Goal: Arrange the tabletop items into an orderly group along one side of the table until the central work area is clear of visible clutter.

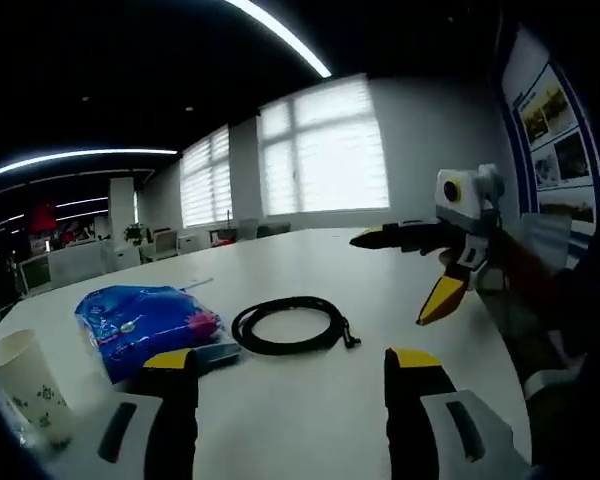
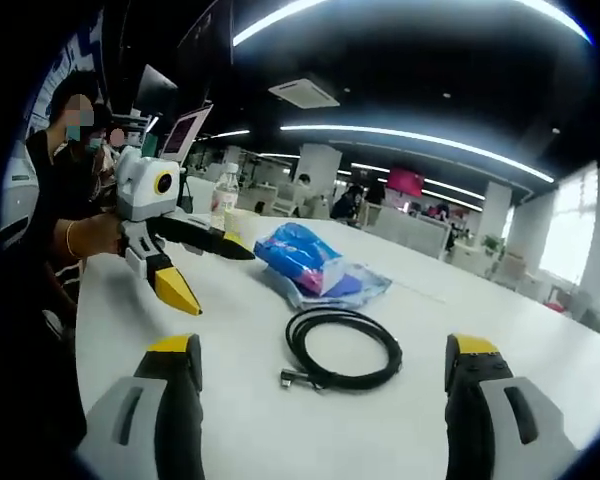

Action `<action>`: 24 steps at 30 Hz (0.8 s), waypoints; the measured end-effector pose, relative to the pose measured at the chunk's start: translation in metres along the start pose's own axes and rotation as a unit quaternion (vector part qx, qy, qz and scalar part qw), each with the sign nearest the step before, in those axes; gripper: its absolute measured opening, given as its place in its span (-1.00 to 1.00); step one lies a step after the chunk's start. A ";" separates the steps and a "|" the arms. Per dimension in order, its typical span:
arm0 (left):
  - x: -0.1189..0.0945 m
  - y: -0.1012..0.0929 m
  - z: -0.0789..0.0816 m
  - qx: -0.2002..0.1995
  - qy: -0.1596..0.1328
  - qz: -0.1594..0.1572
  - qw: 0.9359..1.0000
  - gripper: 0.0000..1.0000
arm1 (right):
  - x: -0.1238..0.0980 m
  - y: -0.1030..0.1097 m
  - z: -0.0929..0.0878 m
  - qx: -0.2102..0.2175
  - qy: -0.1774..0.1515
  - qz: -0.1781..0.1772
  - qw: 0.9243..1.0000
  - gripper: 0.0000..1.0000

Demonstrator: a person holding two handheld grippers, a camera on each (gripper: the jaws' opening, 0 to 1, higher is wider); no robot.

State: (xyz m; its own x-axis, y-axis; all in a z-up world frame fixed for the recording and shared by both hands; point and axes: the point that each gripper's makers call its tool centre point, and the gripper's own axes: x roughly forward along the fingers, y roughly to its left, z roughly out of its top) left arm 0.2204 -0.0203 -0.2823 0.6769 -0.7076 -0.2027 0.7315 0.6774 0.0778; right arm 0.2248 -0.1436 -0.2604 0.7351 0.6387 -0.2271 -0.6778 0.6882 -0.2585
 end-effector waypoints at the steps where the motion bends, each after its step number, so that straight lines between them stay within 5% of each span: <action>1: 0.001 0.001 0.000 -0.004 0.002 0.000 1.000 0.44 | 0.001 0.000 0.000 0.000 0.001 0.002 1.000 0.97; 14: 0.016 -0.001 -0.004 -0.055 0.011 -0.015 0.998 0.39 | 0.012 -0.007 -0.011 0.003 0.020 0.009 1.000 0.98; 24: 0.028 0.004 -0.013 -0.095 0.021 -0.018 0.995 0.39 | 0.021 -0.010 -0.024 0.049 0.038 0.022 0.998 0.97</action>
State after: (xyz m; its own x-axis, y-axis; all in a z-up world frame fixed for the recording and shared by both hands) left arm 0.2412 -0.0349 -0.3003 0.6432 -0.7258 -0.2439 0.7238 0.6803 -0.1158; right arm 0.2472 -0.1451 -0.2851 0.7006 0.6436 -0.3082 -0.7044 0.6928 -0.1546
